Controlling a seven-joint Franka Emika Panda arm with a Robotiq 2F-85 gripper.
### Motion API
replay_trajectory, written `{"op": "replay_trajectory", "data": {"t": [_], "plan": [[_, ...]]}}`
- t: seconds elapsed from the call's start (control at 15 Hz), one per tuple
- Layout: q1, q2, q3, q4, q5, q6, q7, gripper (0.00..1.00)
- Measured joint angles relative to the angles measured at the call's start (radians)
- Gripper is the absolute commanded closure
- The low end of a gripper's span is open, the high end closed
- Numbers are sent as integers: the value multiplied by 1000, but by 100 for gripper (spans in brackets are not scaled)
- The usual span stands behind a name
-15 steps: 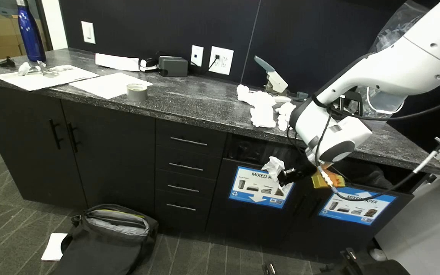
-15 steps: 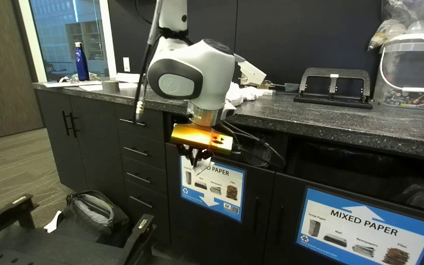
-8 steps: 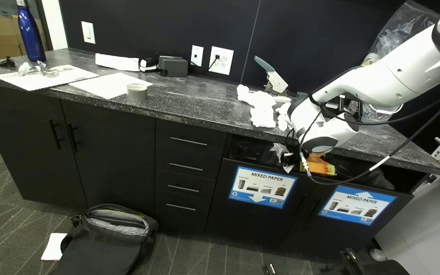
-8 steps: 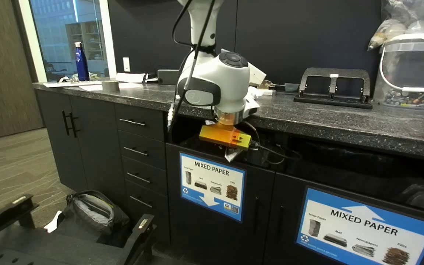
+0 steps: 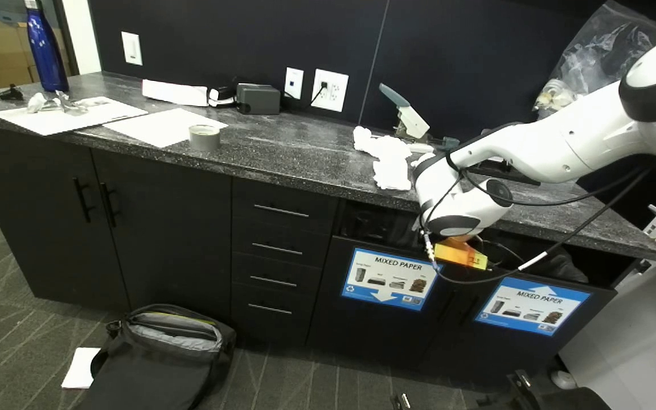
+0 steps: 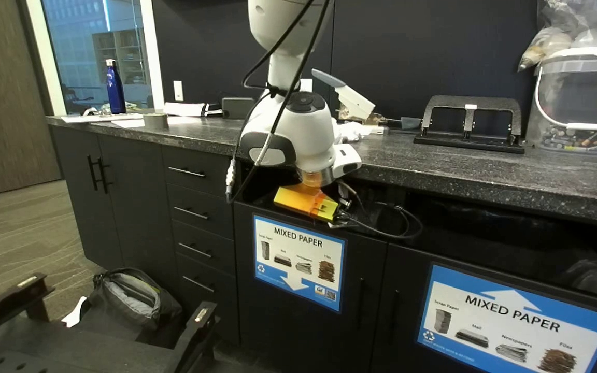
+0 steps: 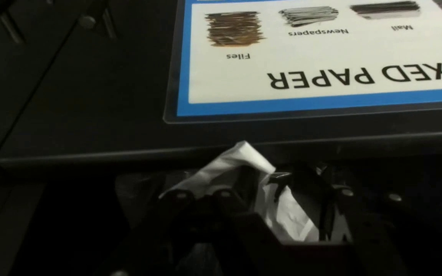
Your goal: Put the papers in the bon to the left
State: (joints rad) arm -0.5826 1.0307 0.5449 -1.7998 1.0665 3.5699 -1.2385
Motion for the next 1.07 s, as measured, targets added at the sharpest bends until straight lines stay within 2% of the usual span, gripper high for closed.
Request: {"op": "replay_trajectory", "data": {"t": [0.27,0.6,0.8,1.07], "plan": [[-50,68,60,3,-155,111,129,1],[-66,35,57,-42,-168,133,108,0],[-76,-71,49,-145,-59,106,13,0],[-94,-286,51,-348,212,-58,-238,0]]}}
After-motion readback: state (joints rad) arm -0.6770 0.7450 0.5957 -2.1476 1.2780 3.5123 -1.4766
